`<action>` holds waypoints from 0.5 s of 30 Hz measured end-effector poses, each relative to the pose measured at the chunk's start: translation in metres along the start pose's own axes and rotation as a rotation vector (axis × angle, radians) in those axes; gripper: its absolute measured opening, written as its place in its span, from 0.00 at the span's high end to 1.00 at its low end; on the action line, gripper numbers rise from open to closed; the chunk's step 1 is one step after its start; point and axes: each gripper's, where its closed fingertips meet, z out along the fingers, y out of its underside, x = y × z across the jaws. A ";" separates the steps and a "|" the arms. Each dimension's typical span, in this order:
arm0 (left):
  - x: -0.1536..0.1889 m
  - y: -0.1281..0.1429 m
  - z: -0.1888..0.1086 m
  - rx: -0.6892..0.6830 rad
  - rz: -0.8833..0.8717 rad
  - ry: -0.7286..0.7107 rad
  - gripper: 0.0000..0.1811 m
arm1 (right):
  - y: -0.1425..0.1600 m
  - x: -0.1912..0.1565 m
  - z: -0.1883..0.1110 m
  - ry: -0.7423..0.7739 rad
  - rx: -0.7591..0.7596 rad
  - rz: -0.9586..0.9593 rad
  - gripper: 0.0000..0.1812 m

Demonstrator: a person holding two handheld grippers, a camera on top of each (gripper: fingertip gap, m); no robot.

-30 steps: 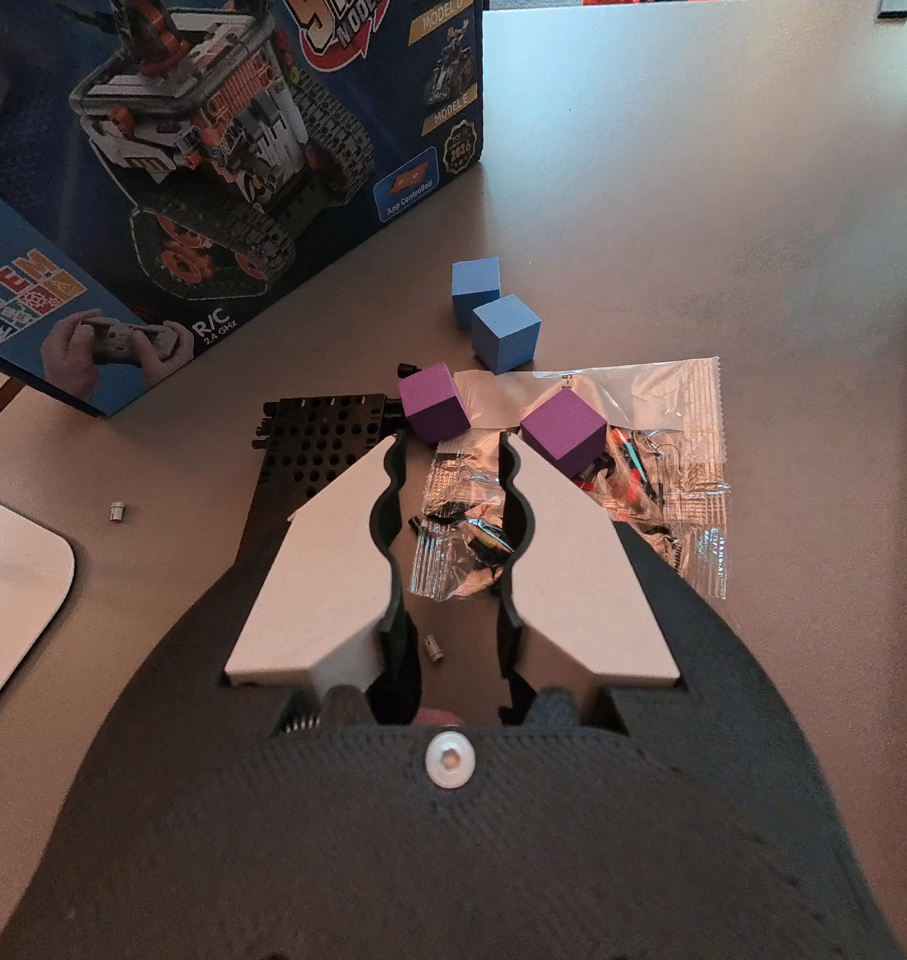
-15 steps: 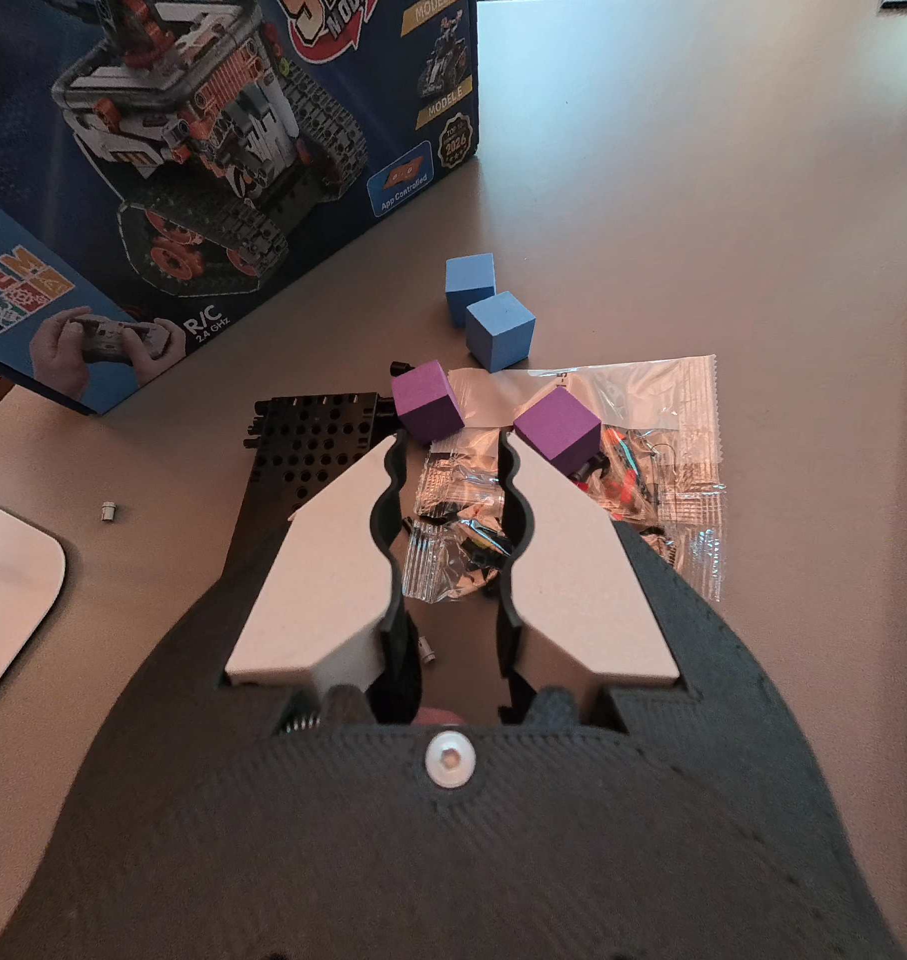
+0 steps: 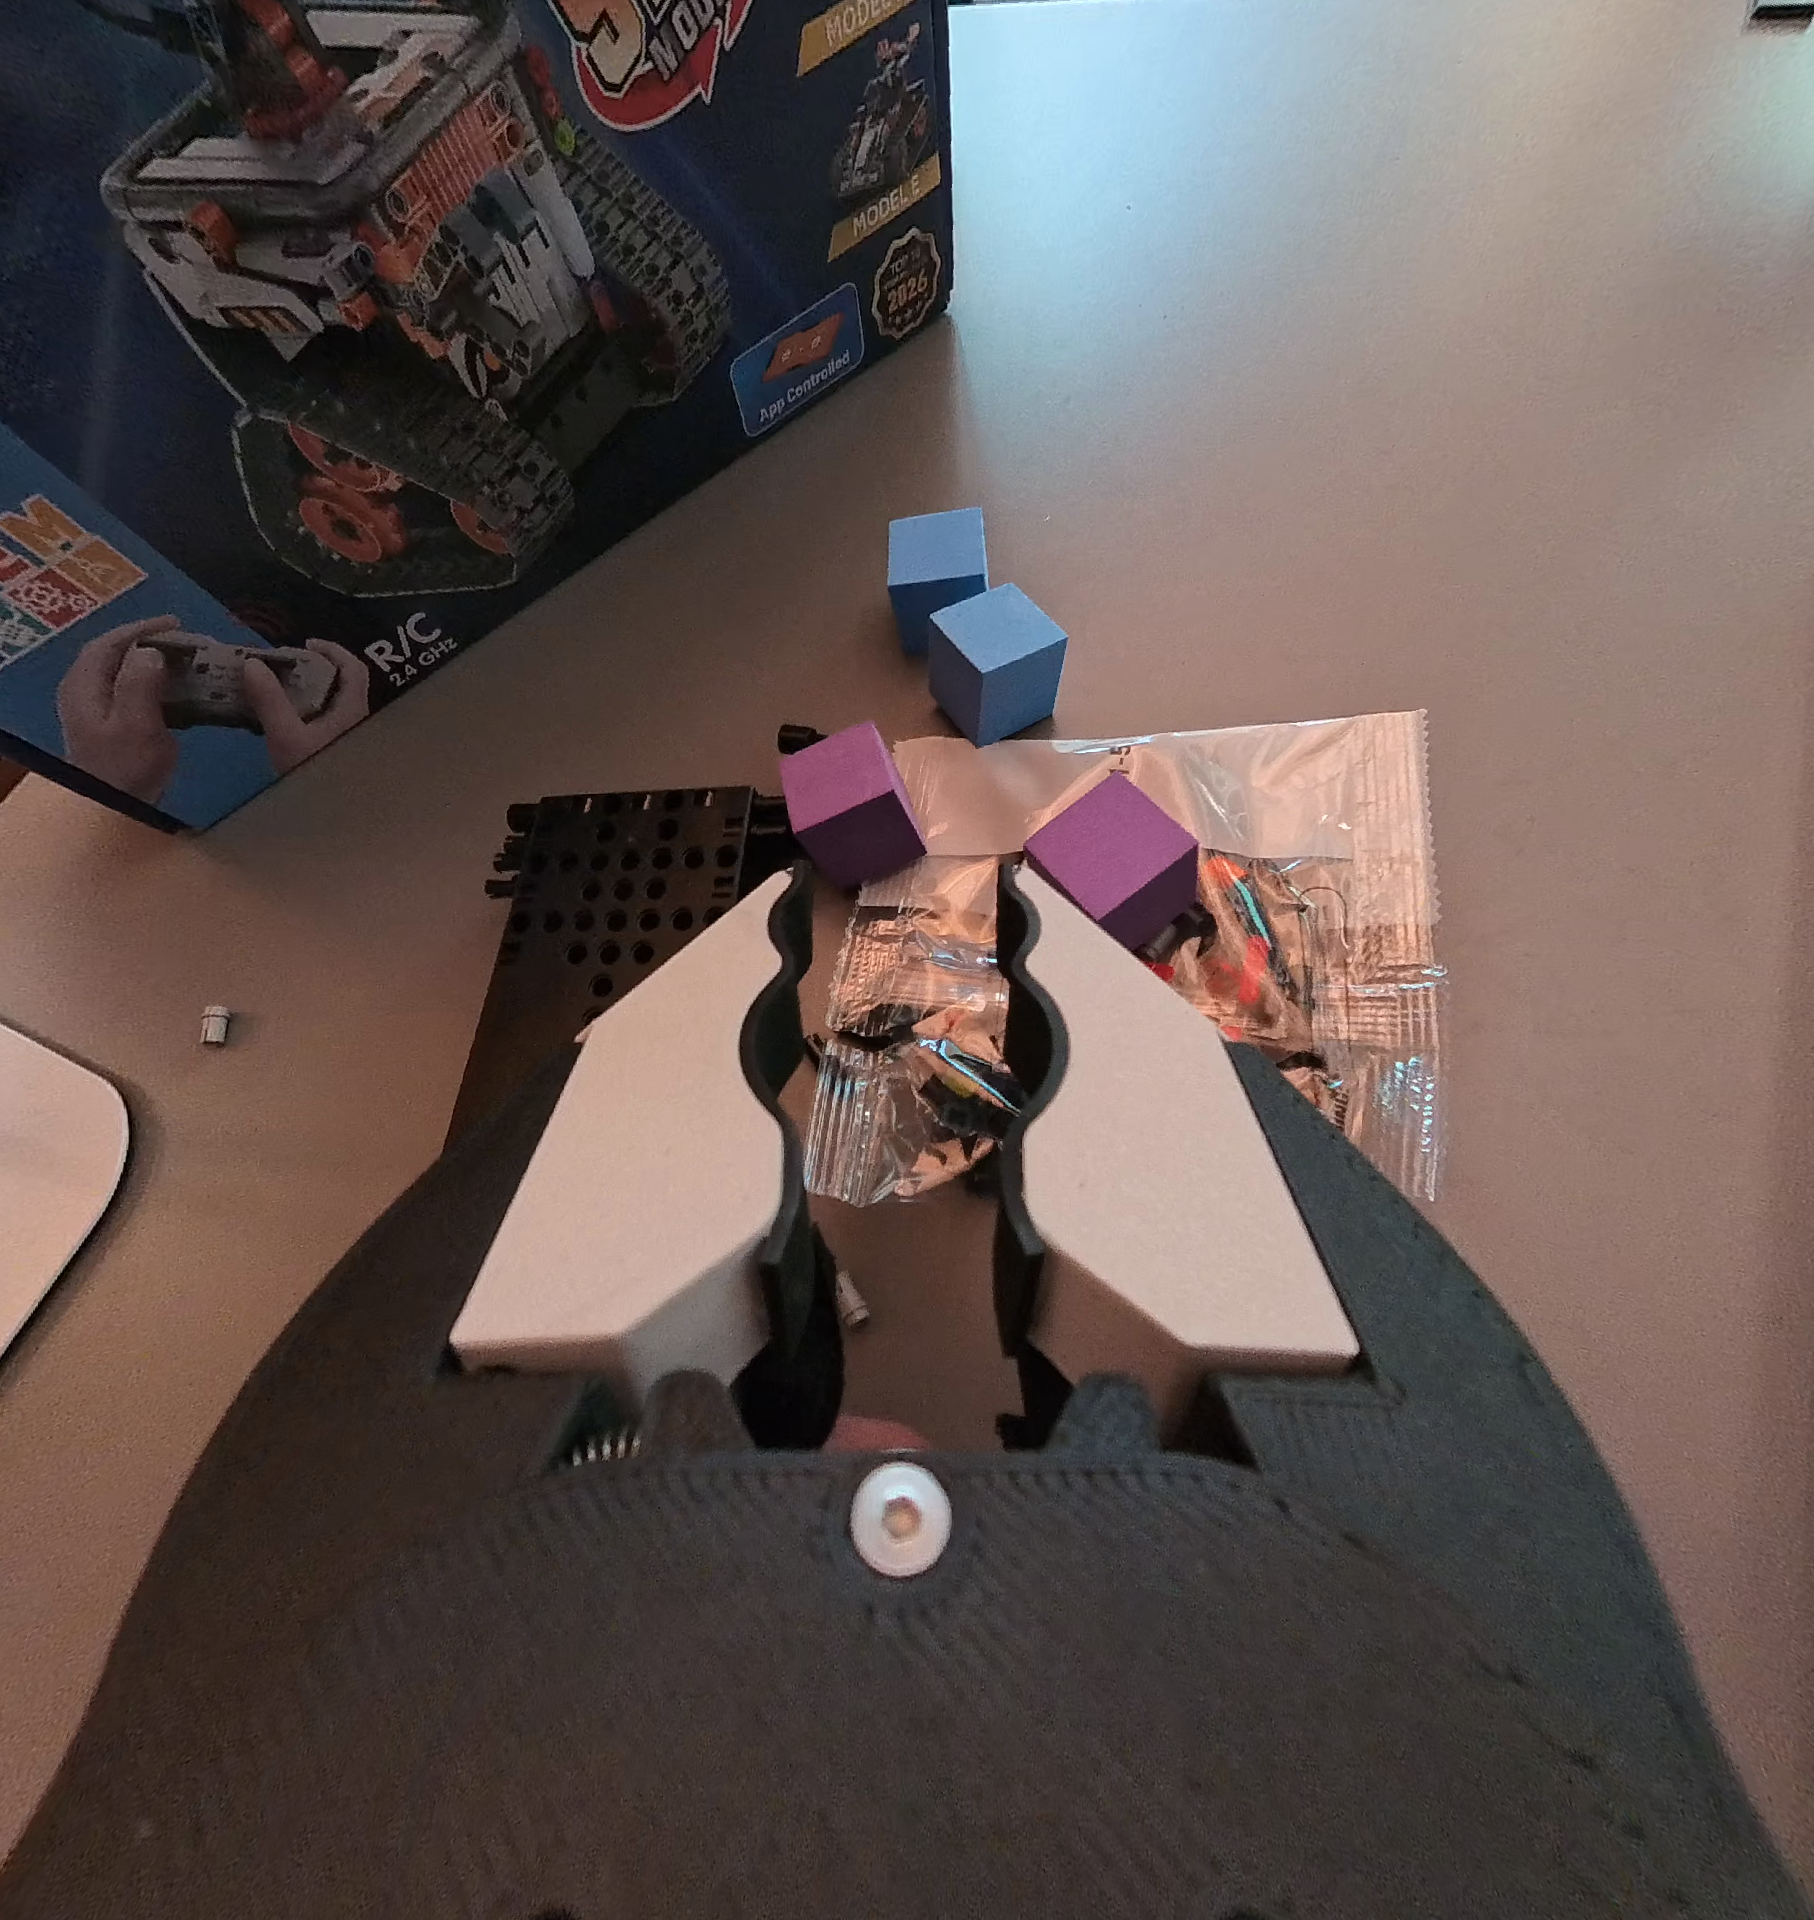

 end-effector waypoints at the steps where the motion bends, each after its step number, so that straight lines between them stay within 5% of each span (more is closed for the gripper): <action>1: 0.000 0.000 0.000 -0.001 -0.001 0.000 0.81 | -0.005 0.001 -0.005 0.027 0.020 -0.008 0.77; 4: -0.001 0.002 0.001 -0.005 -0.004 -0.002 0.81 | -0.031 -0.025 -0.017 0.018 0.113 -0.074 0.78; 7: -0.003 0.003 0.003 -0.010 -0.013 -0.004 0.81 | -0.058 -0.094 -0.003 -0.128 0.168 -0.184 0.77; 15: -0.006 0.000 -0.002 0.008 -0.019 -0.011 0.82 | -0.096 -0.319 0.111 -0.495 0.208 -0.558 0.74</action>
